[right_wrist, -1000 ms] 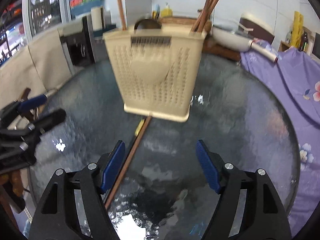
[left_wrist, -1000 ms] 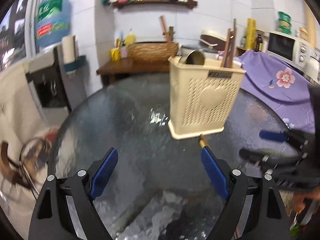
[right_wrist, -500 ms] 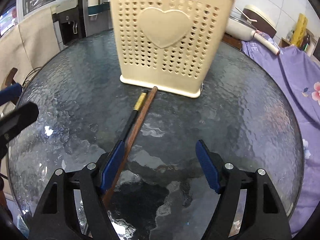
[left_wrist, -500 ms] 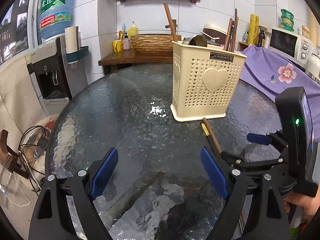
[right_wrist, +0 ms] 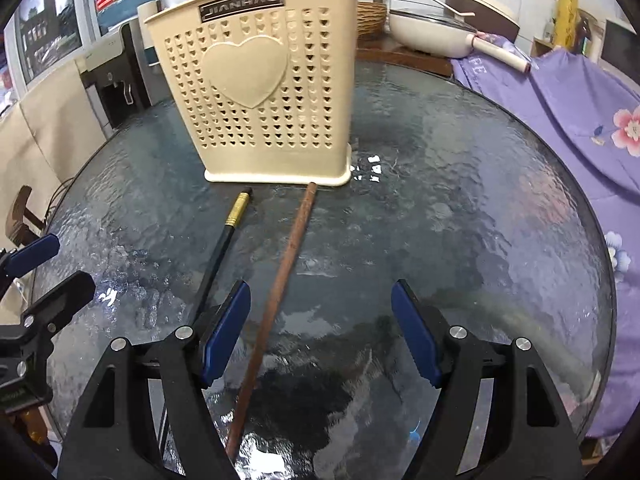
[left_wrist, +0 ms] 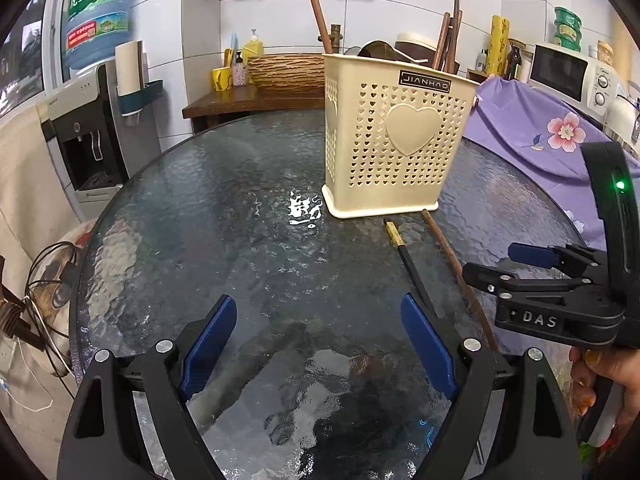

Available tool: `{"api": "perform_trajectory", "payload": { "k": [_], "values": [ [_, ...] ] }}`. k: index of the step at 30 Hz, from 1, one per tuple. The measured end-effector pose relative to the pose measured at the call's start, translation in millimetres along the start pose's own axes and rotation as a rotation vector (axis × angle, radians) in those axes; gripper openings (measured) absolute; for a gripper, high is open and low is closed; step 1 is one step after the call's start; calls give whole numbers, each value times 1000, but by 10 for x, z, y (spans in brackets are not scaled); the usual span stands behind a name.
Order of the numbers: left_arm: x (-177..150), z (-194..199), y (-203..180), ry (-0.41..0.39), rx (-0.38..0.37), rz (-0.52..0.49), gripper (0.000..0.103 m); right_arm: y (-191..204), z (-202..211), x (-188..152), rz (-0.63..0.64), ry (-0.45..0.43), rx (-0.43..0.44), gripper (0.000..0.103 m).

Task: Organize utensils
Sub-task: 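Move the right tool toward the last chopstick lying on the table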

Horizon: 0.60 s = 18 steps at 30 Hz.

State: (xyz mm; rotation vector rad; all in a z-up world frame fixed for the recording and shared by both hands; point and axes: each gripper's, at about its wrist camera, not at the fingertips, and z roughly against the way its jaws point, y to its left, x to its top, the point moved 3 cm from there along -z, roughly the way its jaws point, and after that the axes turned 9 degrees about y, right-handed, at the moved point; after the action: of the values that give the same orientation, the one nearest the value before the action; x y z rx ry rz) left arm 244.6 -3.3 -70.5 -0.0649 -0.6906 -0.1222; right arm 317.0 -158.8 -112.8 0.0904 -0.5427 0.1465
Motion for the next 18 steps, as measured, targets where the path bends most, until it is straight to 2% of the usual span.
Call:
{"api": "perform_trajectory", "payload": {
  "k": [3,5,8,18],
  "values": [
    [-8,17,38,0,6,6,82,63,-70,107,22,10,-13,72],
    [-15,22,62,1,9,8,82,81,-121,172,20,22,-13,60],
    [-28,19,81,5,13,9,82,109,-207,261,13,50,-4,51],
    [-33,-6,53,16,6,-5,82,257,-411,504,18,92,-29,33]
  ]
}}
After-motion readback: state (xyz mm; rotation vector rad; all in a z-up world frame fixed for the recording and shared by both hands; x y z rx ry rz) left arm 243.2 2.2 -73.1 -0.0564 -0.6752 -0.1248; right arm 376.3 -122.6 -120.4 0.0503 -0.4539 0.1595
